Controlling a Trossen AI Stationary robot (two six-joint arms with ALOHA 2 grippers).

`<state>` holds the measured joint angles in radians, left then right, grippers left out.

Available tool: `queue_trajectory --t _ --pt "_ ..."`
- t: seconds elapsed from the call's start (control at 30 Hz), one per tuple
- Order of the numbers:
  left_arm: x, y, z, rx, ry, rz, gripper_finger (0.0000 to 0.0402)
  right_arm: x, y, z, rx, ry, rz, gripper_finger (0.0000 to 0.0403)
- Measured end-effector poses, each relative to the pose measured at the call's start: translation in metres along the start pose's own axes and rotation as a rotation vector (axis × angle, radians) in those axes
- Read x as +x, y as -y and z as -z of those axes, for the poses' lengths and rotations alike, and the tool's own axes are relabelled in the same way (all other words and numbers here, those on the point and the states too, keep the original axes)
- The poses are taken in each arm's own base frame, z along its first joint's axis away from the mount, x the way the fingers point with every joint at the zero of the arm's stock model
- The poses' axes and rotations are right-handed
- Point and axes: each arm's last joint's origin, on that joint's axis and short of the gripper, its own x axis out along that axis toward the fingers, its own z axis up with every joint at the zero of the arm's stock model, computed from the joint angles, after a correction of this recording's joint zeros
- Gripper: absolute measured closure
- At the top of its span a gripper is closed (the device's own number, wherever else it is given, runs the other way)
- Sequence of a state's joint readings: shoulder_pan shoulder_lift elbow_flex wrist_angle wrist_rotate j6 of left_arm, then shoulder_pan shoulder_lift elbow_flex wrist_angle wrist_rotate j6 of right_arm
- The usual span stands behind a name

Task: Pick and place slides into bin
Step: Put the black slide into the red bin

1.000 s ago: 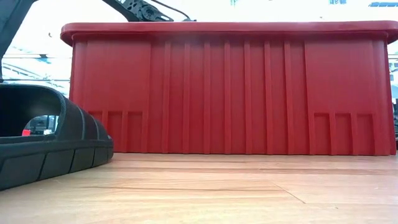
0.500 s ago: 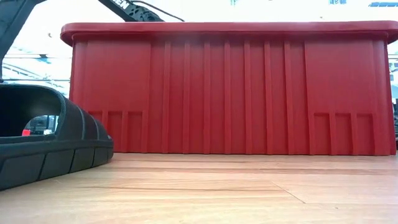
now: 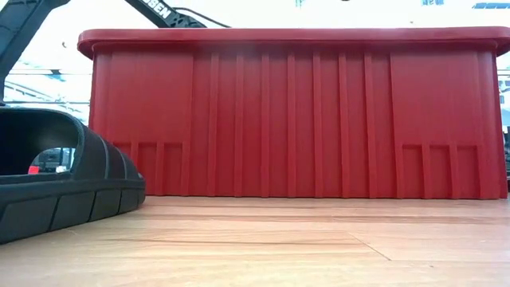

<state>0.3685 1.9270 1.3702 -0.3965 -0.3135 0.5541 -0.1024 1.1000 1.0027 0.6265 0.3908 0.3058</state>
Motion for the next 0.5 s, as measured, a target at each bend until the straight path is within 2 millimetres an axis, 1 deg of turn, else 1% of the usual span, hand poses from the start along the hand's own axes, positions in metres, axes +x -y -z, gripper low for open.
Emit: queue_trajectory --t 0.17,0.4,0.5 --pt "-0.002 0.003 -0.007 -0.050 0.059 0.024 0.0218 0.000 0.000 0.001 -0.001 -0.011 0.004 0.0202" --pt "-0.007 0.010 -0.019 -0.052 0.144 0.009 0.0218 0.000 0.001 0.002 -0.003 -0.017 0.006 0.0202" --pt "-0.007 0.010 -0.022 -0.060 0.161 0.002 0.0218 0.000 0.001 0.002 -0.003 -0.017 0.006 0.0202"
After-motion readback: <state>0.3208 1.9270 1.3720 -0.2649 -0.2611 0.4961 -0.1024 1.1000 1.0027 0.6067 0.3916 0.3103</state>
